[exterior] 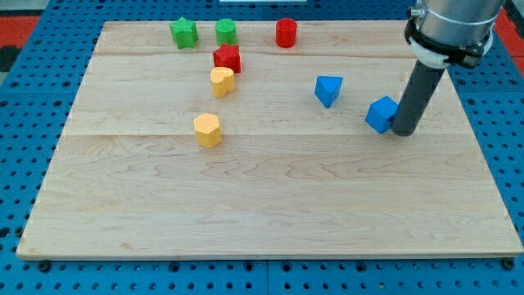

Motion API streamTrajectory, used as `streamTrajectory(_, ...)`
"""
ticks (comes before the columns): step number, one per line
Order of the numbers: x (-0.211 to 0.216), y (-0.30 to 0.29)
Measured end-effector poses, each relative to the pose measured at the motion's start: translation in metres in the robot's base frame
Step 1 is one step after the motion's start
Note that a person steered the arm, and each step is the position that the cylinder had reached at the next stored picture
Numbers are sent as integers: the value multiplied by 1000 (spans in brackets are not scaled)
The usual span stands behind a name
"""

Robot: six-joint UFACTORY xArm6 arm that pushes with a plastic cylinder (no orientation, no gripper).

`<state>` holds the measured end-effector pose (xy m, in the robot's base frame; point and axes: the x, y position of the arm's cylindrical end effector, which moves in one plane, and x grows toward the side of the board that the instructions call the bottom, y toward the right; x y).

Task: Move the yellow hexagon slightly below left to the yellow heart

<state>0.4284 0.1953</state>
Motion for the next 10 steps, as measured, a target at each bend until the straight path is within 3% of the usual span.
streamTrajectory(1,-24,-33)
streamTrajectory(2,-13,-28)
streamTrajectory(3,18,-83)
streamTrajectory(5,57,-247)
streamTrajectory(7,-15,-250)
streamTrajectory(8,-30,-248)
streamTrajectory(9,25,-242)
streamTrajectory(10,9,-282)
